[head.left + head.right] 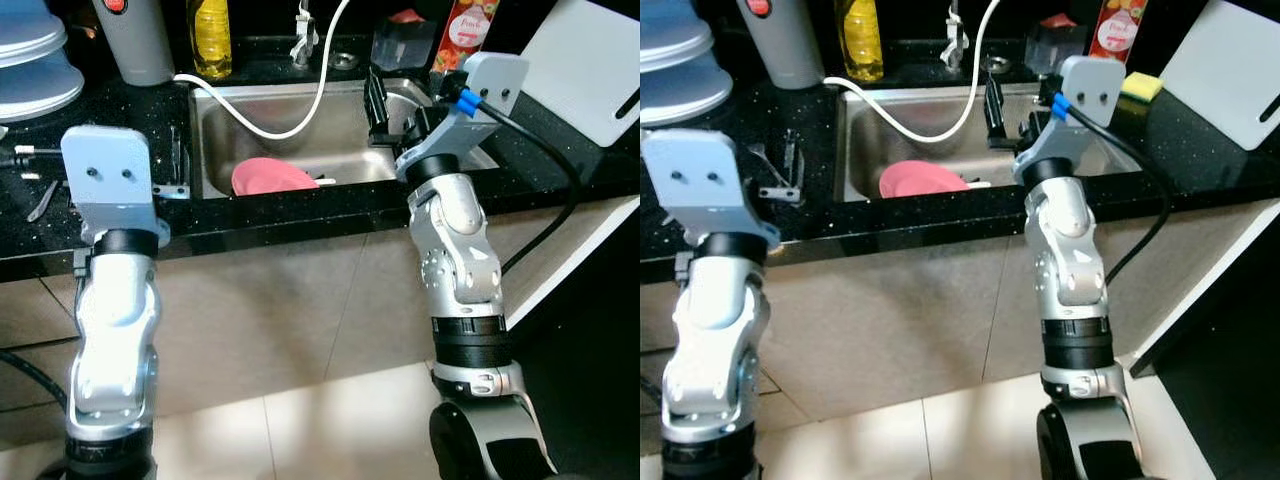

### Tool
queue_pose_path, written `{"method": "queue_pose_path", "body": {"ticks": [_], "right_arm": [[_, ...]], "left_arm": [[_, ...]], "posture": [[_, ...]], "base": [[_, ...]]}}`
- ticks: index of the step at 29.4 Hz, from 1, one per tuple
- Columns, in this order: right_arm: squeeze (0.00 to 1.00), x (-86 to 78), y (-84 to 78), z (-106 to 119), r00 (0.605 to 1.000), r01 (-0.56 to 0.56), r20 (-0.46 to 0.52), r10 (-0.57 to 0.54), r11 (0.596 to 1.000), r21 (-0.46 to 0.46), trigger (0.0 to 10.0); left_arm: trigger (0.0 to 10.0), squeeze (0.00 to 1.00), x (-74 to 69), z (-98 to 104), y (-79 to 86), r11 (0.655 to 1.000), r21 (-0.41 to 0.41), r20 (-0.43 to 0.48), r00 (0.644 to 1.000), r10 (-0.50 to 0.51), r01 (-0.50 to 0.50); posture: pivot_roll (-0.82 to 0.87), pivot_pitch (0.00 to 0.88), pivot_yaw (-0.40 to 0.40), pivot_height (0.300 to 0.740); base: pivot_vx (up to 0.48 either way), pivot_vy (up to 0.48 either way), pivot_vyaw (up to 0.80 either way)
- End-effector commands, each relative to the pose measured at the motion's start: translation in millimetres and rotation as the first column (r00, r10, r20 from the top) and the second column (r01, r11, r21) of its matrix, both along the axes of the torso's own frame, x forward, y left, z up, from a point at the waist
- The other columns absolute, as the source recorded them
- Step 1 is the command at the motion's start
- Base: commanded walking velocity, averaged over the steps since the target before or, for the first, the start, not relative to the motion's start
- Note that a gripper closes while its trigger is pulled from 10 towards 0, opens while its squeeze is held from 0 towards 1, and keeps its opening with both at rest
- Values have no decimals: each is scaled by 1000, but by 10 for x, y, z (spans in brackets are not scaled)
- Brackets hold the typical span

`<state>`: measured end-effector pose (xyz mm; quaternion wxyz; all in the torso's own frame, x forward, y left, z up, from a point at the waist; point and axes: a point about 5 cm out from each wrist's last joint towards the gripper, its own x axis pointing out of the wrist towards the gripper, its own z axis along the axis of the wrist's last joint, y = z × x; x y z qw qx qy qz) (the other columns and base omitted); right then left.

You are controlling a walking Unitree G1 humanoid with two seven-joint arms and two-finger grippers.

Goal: Kitchen organization

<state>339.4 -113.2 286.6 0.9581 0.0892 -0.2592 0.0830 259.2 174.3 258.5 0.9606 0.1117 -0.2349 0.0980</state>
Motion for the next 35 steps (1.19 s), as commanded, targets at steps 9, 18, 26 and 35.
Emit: {"method": "queue_pose_path", "body": {"ticks": [9, 18, 26, 35], "right_arm": [[0, 49, 42, -70, 1000, -20, -23, 20, 1000, -4, 10000], [0, 54, 37, -90, 999, -18, -26, 18, 1000, -8, 10000], [0, 55, 44, -115, 999, -21, -32, 21, 1000, -5, 10000], [0, 65, 47, -129, 999, -26, -35, 26, 1000, -8, 10000]], "left_arm": [[10000, 0, 12, -54, -37, 1000, -14, -6, 1000, 6, -7], [10000, 0, 20, -60, -46, 1000, -16, -6, 1000, 4, -4], [10000, 0, 20, -67, -45, 1000, -15, -7, 1000, 5, -5], [10000, 0, 27, -82, -52, 1000, -16, -9, 1000, 6, -6]], "posture": [[176, 0, -61, 740], [177, 0, -59, 740], [178, 0, -58, 740], [179, 0, -63, 740]], "base": [[307, 0, 0], [311, 0, 0], [297, 0, 0], [277, 0, 0]]}}
